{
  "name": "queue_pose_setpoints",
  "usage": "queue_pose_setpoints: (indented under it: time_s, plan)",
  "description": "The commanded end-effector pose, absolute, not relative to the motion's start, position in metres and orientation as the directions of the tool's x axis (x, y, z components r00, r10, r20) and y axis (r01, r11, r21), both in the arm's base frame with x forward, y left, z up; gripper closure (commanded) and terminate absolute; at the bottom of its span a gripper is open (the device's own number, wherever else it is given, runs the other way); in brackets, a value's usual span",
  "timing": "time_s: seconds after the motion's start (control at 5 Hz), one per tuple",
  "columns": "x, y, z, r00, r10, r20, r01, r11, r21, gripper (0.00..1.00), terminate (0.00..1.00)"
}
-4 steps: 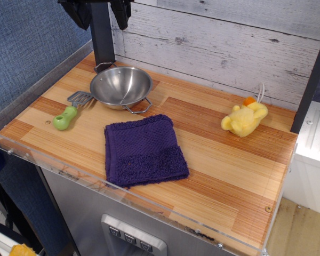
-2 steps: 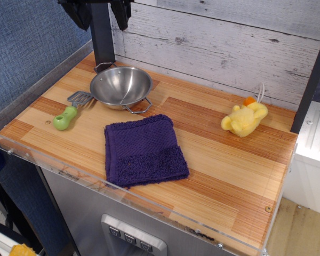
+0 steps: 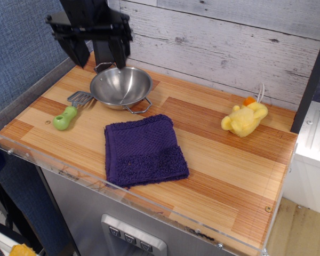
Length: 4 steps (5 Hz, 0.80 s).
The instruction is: Move violet cloth little down diagonally from top to bottom
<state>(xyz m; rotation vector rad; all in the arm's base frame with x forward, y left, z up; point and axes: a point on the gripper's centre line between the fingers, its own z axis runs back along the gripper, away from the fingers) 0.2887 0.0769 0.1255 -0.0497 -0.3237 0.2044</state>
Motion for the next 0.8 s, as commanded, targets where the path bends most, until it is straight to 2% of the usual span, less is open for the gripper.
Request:
queue_pose_setpoints:
  time_s: [0.0,0.2,0.4,0.6]
  plan:
    - [0.244,0.048,0.116,0.931,0.098,0.352,-0.078,0.994,-0.071,0.00,0.00]
    - [0.235,0.040,0.091,0.939,0.040,0.343,-0.031,0.999,-0.032,0.00,0.00]
    - [0.236,0.038,0.078,0.940,0.027,0.341,-0.025,1.000,-0.012,0.00,0.00]
    - [0.249,0.036,0.068,0.941,0.036,0.335,-0.036,0.999,-0.006,0.00,0.00]
